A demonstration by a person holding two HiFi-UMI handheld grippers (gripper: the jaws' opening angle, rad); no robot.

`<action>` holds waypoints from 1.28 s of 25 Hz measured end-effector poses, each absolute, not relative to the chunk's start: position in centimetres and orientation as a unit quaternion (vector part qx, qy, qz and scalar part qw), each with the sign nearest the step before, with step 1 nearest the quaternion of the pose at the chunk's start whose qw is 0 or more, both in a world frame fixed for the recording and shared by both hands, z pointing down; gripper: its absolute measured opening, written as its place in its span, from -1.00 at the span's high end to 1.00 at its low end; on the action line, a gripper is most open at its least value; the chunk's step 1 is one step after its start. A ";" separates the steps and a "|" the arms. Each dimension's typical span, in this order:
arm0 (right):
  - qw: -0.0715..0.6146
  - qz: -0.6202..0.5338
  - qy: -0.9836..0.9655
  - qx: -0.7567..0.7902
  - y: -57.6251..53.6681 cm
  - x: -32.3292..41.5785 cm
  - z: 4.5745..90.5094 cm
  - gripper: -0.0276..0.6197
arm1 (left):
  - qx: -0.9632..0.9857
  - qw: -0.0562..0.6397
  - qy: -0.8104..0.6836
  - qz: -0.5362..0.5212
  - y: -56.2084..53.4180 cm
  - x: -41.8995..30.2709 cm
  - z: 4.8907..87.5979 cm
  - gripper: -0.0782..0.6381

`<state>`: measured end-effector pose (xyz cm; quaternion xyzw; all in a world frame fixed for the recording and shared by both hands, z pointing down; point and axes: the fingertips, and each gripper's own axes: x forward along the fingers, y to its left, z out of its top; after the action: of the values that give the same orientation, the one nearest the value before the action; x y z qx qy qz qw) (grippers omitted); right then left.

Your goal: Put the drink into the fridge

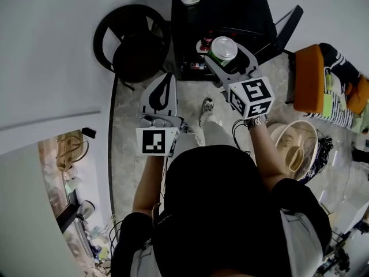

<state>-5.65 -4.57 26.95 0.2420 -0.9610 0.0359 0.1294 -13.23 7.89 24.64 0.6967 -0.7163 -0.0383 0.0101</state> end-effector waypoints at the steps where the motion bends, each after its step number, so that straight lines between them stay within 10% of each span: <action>1: 0.131 0.037 -0.961 0.240 -4.0 -5.8 27.3 -0.07 | 0.696 0.011 -0.717 -0.038 8.1 -13.5 24.8 0.76; 32: 0.147 0.067 -0.960 0.229 -7.6 -8.9 42.7 -0.07 | 0.671 0.040 -0.738 -0.058 2.4 -16.2 37.2 0.76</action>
<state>-8.88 -7.58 42.68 0.2288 -0.9600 0.0672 0.1470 -16.21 2.37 37.24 0.6713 -0.7378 -0.0581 0.0399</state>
